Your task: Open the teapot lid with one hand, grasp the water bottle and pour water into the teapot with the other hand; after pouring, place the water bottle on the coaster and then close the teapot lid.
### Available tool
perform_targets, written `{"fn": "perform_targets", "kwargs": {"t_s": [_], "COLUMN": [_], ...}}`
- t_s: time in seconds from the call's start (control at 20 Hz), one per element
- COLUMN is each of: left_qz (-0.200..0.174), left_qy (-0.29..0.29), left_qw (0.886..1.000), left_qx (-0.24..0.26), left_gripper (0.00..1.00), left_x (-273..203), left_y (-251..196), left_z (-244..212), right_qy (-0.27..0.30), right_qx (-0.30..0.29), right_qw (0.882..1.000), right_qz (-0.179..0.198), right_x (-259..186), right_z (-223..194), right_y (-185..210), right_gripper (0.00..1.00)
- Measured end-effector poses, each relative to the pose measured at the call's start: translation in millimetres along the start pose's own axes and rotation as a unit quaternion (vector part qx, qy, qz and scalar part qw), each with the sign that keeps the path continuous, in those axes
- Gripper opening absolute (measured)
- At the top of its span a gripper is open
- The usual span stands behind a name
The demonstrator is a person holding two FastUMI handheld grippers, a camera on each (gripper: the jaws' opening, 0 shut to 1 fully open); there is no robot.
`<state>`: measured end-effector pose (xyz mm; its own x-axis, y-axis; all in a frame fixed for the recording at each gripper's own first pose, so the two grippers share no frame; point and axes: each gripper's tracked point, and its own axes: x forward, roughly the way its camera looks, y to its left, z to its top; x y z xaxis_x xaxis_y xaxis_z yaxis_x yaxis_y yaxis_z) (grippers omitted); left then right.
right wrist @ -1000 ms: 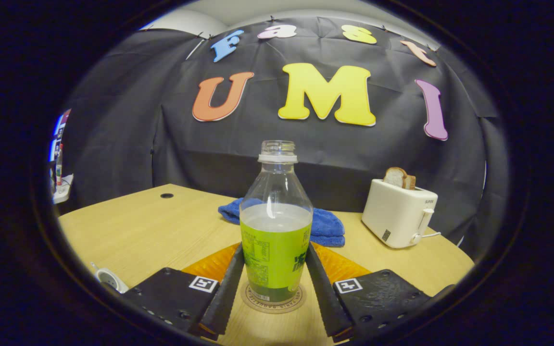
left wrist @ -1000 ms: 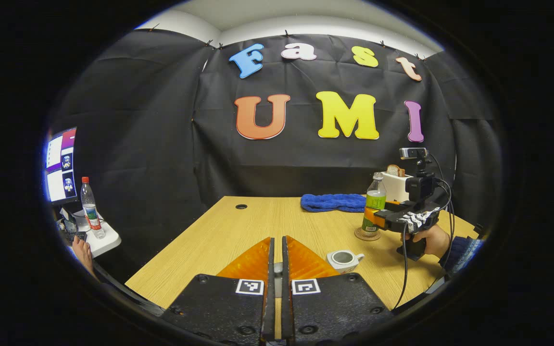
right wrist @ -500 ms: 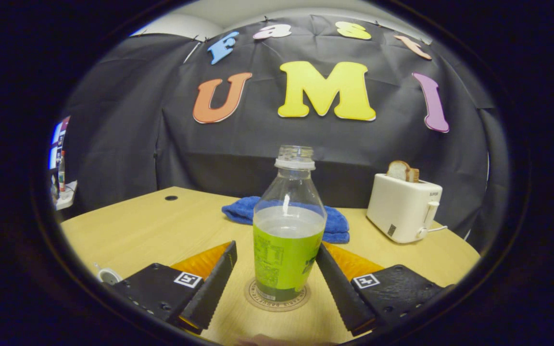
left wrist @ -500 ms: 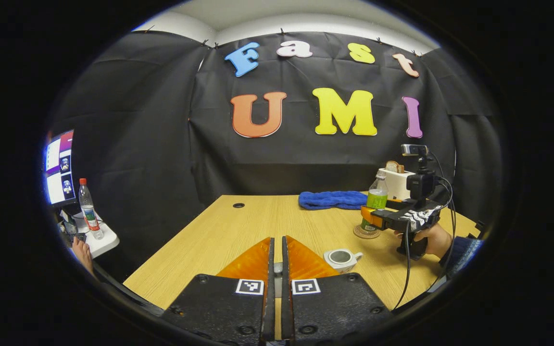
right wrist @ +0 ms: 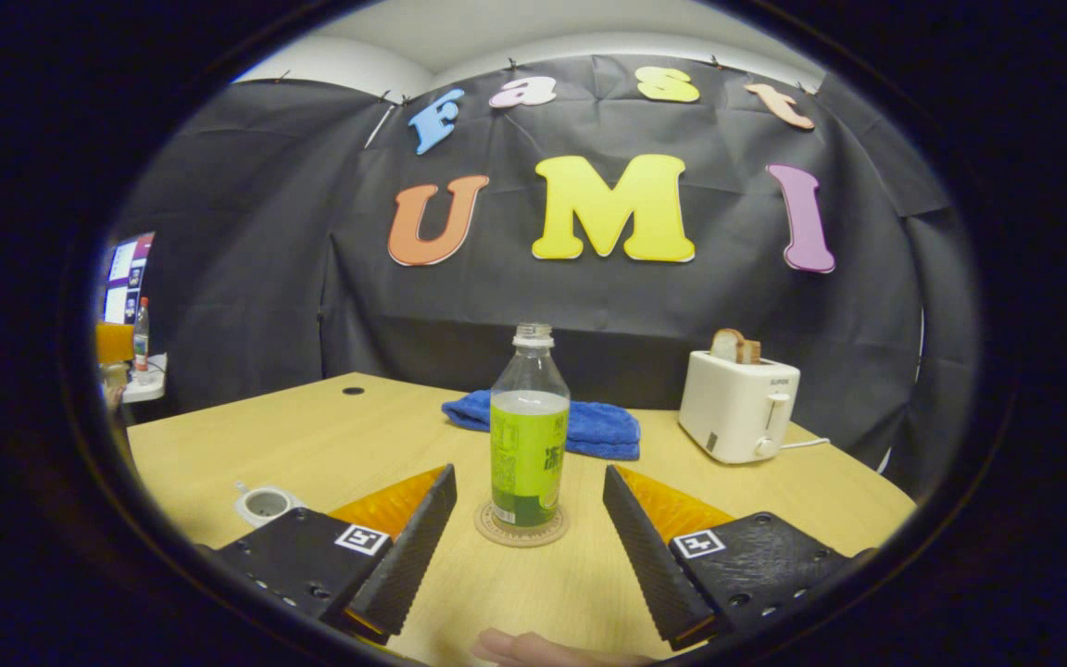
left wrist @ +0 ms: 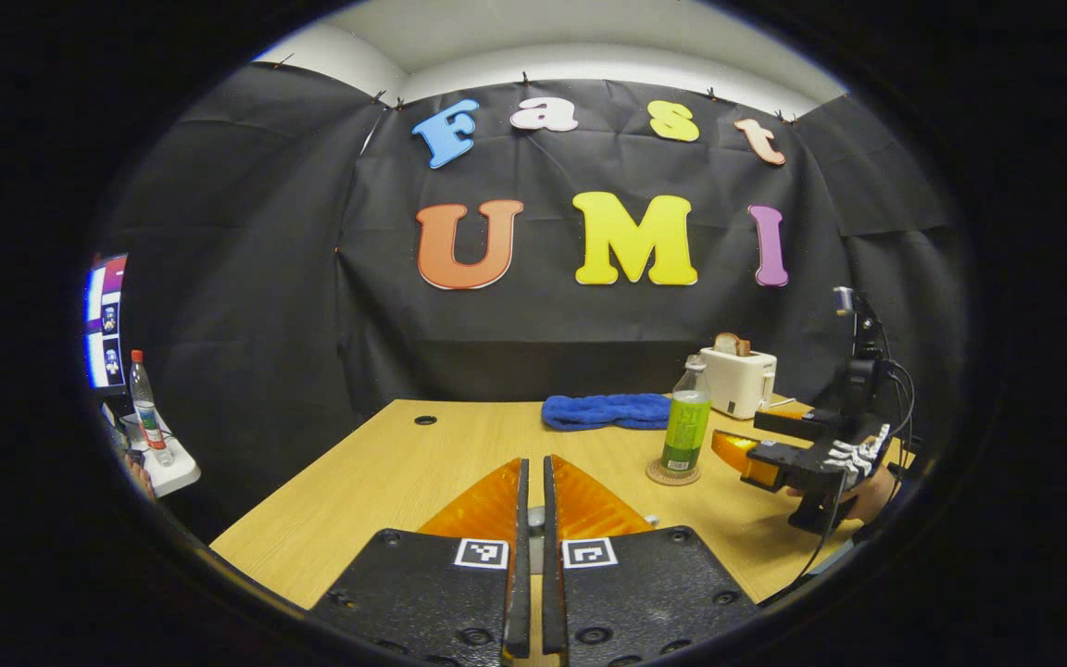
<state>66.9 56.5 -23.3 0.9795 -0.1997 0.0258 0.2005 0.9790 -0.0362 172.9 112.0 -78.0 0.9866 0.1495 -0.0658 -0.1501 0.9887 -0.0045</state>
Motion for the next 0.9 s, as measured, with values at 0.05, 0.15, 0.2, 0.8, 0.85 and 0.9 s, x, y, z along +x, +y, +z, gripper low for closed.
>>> {"fn": "perform_targets", "kwargs": {"t_s": [0.05, 0.15, 0.2, 0.8, 0.85, 0.9], "left_qz": [-0.005, -0.021, -0.036, -0.031, -0.024, -0.022], "left_qy": [-0.013, -0.032, -0.041, -0.018, -0.011, 0.000], "left_qw": [1.000, 0.999, 0.998, 0.999, 1.000, 1.000], "left_qx": [-0.001, -0.005, -0.008, -0.004, 0.001, 0.004], "left_gripper": [0.07, 0.07, 0.07, 0.07, 0.07, 0.07], "left_x": [3.8, 13.4, 18.5, 102.8, 107.7, 111.8], "left_y": [-5.7, -22.1, -34.6, -70.6, -68.9, -69.7], "left_z": [3.6, 3.2, 1.1, -60.2, -65.9, -75.4], "right_qy": [-0.005, -0.016, -0.020, -0.028, -0.031, -0.034], "right_qx": [-0.006, -0.011, -0.013, 0.013, 0.012, 0.012], "right_qw": [1.000, 1.000, 1.000, 0.999, 0.999, 0.999], "right_qz": [-0.002, 0.003, 0.000, 0.021, 0.023, 0.025], "right_x": [-13.7, -38.6, -48.7, -101.7, -102.4, -103.7], "right_z": [-1.6, -5.8, -6.6, -20.0, -18.6, -18.1], "right_y": [-6.9, -16.9, -25.0, -54.0, -54.4, -54.3], "right_gripper": [0.95, 0.95, 0.95, 0.95, 0.95, 0.95]}}
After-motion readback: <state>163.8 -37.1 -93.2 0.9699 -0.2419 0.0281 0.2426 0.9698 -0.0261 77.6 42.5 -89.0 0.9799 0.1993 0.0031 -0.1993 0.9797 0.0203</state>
